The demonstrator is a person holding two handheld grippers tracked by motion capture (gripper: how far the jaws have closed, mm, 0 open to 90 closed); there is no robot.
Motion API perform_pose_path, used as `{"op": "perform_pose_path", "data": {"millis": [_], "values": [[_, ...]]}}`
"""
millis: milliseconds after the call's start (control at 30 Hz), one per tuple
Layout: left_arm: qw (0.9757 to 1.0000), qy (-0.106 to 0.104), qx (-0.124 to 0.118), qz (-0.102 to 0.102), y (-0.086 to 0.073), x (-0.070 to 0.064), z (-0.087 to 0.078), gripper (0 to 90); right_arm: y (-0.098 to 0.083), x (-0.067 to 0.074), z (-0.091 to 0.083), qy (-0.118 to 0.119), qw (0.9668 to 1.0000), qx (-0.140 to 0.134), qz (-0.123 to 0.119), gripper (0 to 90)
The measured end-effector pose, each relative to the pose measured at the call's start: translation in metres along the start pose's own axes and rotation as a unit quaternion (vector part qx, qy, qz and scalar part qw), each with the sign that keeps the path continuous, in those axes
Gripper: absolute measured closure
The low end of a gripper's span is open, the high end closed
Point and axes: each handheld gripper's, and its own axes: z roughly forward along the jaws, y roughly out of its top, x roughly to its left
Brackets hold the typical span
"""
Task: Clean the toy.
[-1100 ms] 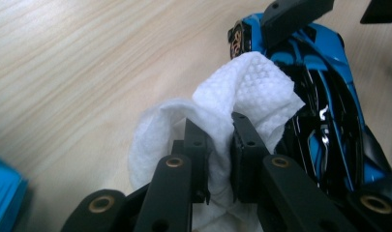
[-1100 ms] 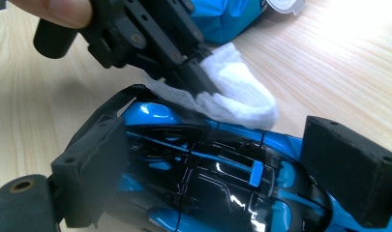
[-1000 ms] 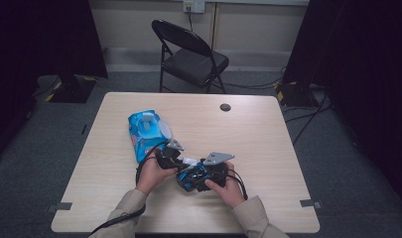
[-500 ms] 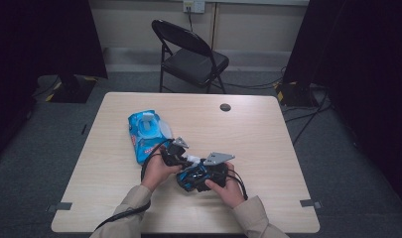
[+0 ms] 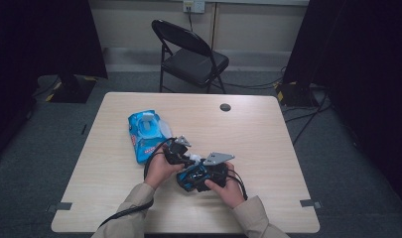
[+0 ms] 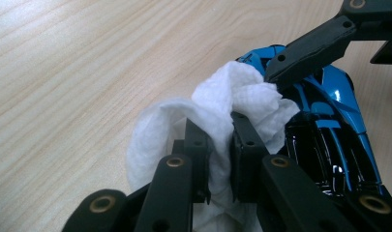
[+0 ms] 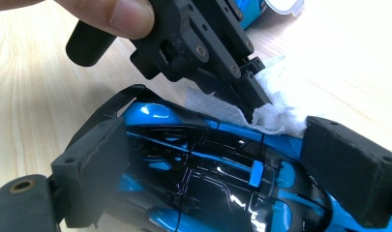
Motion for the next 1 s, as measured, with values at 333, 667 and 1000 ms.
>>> {"op": "perform_pose_path", "data": {"millis": [333,667,1000], "values": [[1.0,0.004,-0.005,0.002,-0.0003,-0.0006,0.0005,79.6,-0.0011,0.0016,-0.0006,-0.006,1.0,-0.004,0.0,9.9],[1.0,0.004,-0.006,0.001,-0.0005,-0.0012,0.0008,79.2,-0.0003,0.0062,-0.0009,-0.033,0.9993,0.003,0.014,6.1],[0.9999,-0.011,0.002,-0.005,0.0076,0.0034,0.0061,78.9,-0.0028,0.0051,-0.0015,-0.035,0.9993,-0.005,0.015,6.1]]}}
